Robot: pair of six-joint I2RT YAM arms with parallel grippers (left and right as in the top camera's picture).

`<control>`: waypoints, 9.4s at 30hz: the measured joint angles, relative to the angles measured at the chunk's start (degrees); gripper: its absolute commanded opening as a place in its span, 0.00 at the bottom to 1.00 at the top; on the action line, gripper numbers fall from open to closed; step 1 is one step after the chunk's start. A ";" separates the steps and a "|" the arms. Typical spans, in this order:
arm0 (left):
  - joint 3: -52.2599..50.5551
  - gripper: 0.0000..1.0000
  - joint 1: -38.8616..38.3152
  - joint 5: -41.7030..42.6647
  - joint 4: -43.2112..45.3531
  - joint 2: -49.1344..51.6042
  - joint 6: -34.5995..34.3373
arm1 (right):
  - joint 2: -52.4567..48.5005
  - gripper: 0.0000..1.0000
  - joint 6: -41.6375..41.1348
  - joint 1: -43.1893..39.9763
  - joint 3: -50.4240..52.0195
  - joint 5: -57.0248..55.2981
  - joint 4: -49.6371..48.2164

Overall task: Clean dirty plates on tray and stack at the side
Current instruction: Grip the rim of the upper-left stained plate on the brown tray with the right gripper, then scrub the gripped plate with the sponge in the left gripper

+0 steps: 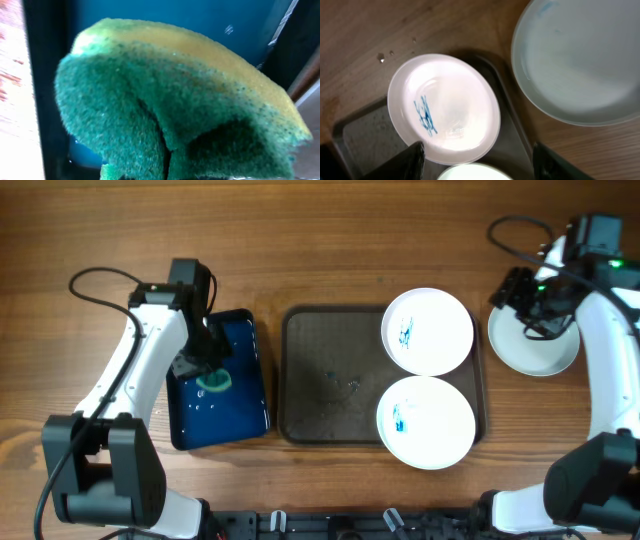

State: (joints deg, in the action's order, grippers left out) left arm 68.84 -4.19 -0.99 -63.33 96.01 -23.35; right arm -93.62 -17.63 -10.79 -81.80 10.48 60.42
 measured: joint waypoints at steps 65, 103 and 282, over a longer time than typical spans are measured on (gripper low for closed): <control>-13.57 0.04 0.02 1.16 15.21 4.31 0.20 | -12.87 0.04 2.54 30.14 17.92 6.91 -20.20; -8.96 0.04 -1.44 -24.72 6.29 -17.86 -5.92 | -12.87 0.04 2.78 31.61 17.92 6.82 -20.85; 4.26 0.04 -24.20 15.61 6.32 5.38 0.74 | -12.74 0.04 1.46 31.98 18.03 5.55 -19.37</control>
State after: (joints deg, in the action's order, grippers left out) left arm 73.10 -28.38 14.61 -57.01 101.38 -22.61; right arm -106.37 -16.16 21.19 -63.77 16.03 41.06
